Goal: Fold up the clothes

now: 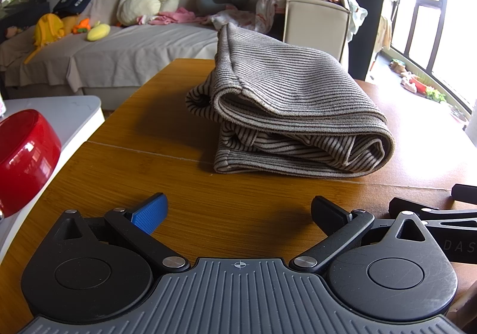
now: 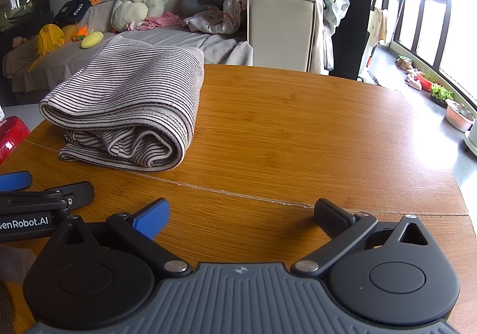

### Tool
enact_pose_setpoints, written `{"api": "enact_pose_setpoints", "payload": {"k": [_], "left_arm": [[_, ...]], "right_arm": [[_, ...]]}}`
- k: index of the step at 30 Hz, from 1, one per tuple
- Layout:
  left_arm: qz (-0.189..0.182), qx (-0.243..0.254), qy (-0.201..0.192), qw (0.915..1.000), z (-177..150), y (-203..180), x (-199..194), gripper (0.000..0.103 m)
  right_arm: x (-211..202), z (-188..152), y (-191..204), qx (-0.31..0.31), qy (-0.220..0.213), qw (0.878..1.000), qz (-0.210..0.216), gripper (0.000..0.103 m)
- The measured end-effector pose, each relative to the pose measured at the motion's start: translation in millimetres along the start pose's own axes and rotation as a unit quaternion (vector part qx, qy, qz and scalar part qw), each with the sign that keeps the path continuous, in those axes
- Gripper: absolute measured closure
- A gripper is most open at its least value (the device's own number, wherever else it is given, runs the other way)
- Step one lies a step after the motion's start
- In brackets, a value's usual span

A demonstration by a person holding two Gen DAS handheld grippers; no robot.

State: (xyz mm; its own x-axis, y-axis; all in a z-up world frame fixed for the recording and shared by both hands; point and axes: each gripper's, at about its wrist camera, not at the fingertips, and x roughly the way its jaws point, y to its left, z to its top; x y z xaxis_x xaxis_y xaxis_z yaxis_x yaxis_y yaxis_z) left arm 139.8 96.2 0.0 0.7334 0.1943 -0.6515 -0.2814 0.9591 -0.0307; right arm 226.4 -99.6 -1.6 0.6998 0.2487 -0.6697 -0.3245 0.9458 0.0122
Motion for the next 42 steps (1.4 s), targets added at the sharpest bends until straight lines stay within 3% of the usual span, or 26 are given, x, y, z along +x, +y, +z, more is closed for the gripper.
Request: {"api": "enact_pose_setpoints", "payload": {"k": [42], "left_arm": [[0.008,0.012,0.003,0.9999,0.2,-3.7,0.7,0.000]], "right_arm": [[-2.1,-0.3,1.6,0.005,-0.002,1.000,0.000,0.000]]}}
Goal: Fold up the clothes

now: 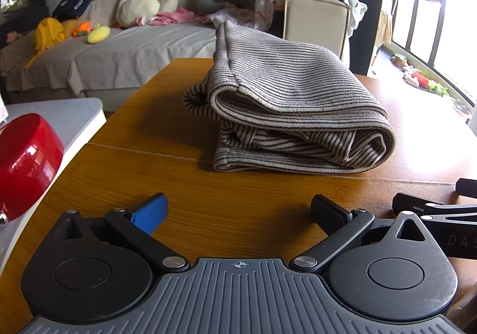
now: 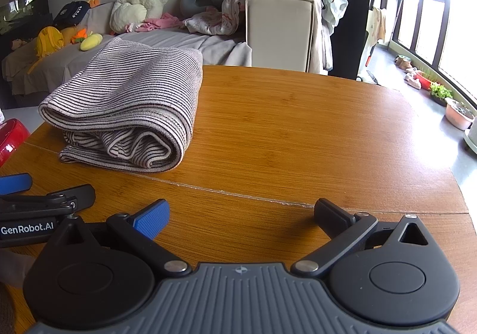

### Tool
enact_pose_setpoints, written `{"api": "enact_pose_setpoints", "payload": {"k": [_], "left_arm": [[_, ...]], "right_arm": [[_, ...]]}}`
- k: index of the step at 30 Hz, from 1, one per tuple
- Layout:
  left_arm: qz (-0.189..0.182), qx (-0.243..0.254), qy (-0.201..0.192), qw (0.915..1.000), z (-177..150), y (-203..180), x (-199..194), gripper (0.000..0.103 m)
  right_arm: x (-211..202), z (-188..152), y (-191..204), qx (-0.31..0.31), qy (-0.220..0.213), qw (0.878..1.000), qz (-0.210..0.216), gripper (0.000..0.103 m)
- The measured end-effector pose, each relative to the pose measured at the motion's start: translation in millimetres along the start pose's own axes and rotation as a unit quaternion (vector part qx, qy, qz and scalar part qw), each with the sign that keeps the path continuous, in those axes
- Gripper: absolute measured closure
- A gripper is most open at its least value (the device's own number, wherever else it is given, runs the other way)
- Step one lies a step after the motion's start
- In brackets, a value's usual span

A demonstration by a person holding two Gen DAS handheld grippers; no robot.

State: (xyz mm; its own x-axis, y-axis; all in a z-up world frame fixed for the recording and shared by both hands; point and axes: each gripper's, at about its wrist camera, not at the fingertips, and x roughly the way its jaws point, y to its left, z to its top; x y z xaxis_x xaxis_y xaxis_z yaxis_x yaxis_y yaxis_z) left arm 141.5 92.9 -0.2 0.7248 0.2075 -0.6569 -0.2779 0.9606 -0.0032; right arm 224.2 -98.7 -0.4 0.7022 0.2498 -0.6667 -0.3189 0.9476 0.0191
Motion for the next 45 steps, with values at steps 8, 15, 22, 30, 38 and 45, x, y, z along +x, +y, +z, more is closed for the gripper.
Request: {"api": "enact_pose_setpoints", "payload": {"k": [8,15,22,30,38,45], "left_arm": [[0.000,0.000,0.000,1.0000,-0.2,-0.3,-0.4,0.000],[0.000,0.000,0.000,1.0000,-0.3,-0.5,-0.5,0.000],[0.000,0.000,0.000,1.0000,-0.6,-0.7,-1.0,0.000],[0.000,0.000,0.000,1.0000,-0.6,-0.6,-0.8,0.000],[0.000,0.000,0.000,1.0000,-0.8,-0.7,-1.1,0.000],[0.000,0.000,0.000,1.0000,-1.2,-0.6,-1.2,0.000]], "right_arm": [[-0.4,-0.6,0.6,-0.001,0.000,1.000,-0.002,0.000],[-0.7,-1.6,1.2,0.000,0.000,1.000,-0.002,0.000],[-0.4,-0.9,1.2,-0.002,0.001,1.000,-0.002,0.000],[-0.1,-0.5,1.2,-0.005,0.002,1.000,0.000,0.000],[1.1,0.9,2.4,-0.028,0.004,0.999,0.022,0.000],[1.6,1.1,3.2,-0.041,0.004,0.998,0.037,0.000]]}}
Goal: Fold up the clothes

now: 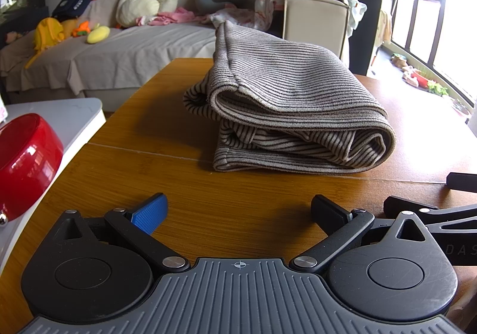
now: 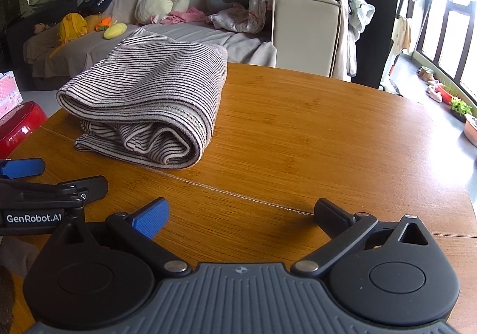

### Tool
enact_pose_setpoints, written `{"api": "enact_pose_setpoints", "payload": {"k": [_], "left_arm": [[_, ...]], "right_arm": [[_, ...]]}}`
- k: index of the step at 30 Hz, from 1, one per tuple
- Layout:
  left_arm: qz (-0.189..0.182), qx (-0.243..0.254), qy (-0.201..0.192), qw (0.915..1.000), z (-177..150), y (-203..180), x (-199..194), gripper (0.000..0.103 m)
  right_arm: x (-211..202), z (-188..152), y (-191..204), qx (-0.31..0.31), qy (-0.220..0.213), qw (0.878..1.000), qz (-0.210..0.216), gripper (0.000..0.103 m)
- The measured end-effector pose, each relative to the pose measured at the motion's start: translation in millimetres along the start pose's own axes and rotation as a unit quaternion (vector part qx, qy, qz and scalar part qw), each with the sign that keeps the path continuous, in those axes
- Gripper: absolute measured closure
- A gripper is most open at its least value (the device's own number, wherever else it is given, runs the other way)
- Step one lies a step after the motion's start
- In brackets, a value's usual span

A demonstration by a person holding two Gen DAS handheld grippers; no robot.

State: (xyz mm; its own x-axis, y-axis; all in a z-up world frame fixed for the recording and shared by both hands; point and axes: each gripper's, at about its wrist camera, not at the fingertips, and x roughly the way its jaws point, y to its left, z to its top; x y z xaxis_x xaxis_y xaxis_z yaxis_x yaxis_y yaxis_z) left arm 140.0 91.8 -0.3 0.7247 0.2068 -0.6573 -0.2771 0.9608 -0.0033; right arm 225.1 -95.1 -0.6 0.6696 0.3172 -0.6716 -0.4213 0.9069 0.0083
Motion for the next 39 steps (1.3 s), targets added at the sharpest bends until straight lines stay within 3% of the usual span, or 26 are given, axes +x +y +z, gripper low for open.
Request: {"api": "enact_pose_setpoints", "payload": {"k": [39], "left_arm": [[-0.001,0.000,0.000,1.0000,0.6,0.9,0.5,0.000]], "right_arm": [[-0.7,-0.5,-1.9,0.008,-0.002,1.000,-0.006,0.000]]}}
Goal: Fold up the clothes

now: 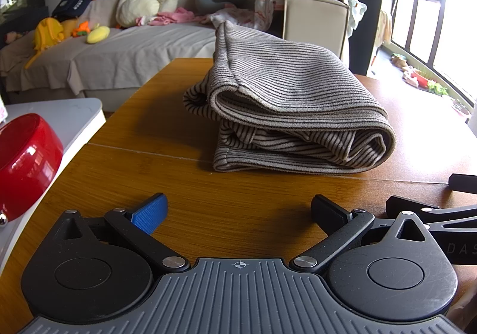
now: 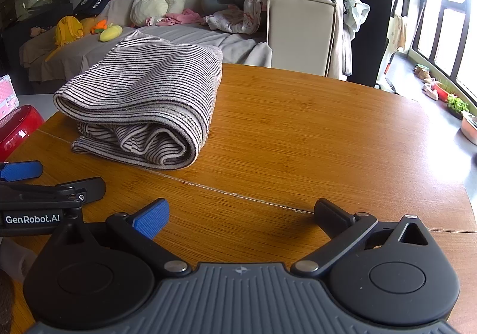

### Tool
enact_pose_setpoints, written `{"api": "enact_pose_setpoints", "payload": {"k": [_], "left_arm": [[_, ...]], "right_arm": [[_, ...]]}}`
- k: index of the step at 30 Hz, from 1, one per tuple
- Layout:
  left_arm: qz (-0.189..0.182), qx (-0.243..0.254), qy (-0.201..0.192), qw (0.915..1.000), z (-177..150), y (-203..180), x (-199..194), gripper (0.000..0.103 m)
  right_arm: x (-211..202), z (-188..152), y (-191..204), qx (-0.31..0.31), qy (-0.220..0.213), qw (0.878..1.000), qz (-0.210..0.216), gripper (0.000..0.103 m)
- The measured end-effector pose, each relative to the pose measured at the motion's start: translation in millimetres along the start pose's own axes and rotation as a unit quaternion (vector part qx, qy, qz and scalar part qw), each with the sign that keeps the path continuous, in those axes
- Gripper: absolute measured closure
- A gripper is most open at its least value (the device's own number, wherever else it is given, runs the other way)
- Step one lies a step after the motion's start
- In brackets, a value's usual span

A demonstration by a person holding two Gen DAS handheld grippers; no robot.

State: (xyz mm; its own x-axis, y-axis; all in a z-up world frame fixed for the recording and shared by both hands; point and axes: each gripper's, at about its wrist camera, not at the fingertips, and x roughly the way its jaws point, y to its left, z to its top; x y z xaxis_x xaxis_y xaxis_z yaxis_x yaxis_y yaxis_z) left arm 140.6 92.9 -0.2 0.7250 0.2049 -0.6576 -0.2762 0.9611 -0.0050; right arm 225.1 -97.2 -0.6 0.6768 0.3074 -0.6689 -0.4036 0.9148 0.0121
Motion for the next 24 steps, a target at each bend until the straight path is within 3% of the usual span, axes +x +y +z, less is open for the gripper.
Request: {"api": "enact_pose_setpoints", "payload": {"k": [24], "left_arm": [[0.000,0.000,0.000,1.0000,0.1,0.1,0.0,0.000]], "right_arm": [[0.5,-0.6,-2.5,0.001,0.000,1.000,-0.002,0.000]]}}
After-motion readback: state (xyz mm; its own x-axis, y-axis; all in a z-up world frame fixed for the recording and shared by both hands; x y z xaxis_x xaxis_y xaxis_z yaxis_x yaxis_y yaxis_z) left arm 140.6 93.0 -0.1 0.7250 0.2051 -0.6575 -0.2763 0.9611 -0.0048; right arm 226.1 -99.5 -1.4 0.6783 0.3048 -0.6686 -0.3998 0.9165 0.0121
